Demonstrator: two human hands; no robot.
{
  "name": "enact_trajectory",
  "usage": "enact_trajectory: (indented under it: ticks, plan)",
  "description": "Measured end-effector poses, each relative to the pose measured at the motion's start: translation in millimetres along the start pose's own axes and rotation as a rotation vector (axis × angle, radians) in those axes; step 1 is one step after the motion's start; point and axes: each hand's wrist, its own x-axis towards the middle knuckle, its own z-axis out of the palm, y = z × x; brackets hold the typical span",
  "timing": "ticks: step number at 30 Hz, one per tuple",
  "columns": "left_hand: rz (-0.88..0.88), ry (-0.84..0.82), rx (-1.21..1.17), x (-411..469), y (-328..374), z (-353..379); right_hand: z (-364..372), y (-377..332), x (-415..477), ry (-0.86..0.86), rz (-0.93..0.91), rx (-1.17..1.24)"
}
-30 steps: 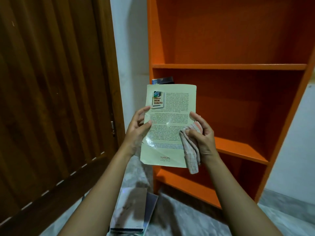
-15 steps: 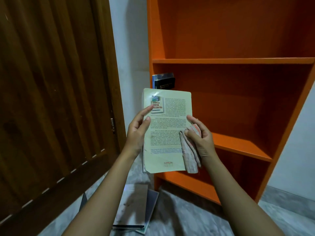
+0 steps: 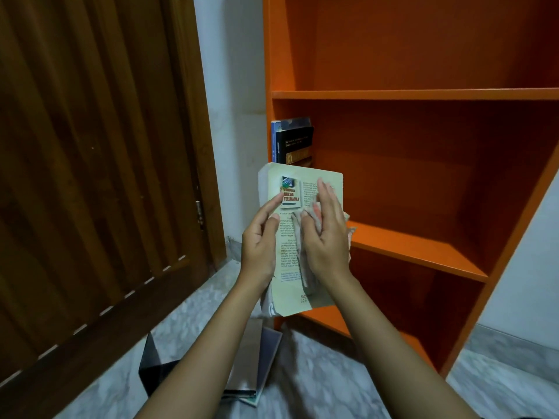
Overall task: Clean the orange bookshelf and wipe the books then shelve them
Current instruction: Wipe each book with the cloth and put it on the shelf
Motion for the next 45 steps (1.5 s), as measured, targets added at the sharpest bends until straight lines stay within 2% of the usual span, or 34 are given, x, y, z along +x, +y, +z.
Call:
enact_trajectory:
  ticks: [4,10,12,18,24,26,29,32,35,40,43,45]
  plan:
    - [0.010,0.017,0.001,-4,0,2,2,-3,6,-0.133,-0.129,-0.172]
    - [-0.015,0.066,-0.049,-2,-1,-3,-4,8,5,-0.254,-0.239,-0.170]
    - [-0.019,0.088,-0.067,-2,-1,-4,-3,11,5,-0.216,-0.238,-0.136]
    - [-0.020,0.152,-0.105,-1,4,-5,4,16,0,0.125,-0.304,-0.096]
    - [-0.011,0.197,-0.108,1,8,-5,8,15,-4,0.194,-0.171,-0.094]
    - [-0.012,0.212,-0.109,2,8,-6,11,15,-7,0.161,-0.149,-0.111]
    - [-0.002,0.195,-0.095,5,10,-7,17,16,-19,-0.012,-0.108,-0.156]
    - [0.003,0.142,-0.081,6,12,-12,22,19,-32,-0.162,-0.150,-0.278]
    - [-0.013,0.037,-0.077,5,12,-19,26,14,-31,-0.177,-0.182,-0.332]
    - [-0.032,-0.047,-0.053,6,18,-27,24,1,2,-0.182,-0.394,-0.482]
    - [-0.051,-0.060,-0.091,8,20,-31,16,-5,33,-0.280,-0.543,-0.561]
    - [-0.047,-0.057,-0.092,8,22,-29,11,-10,56,-0.317,-0.576,-0.570]
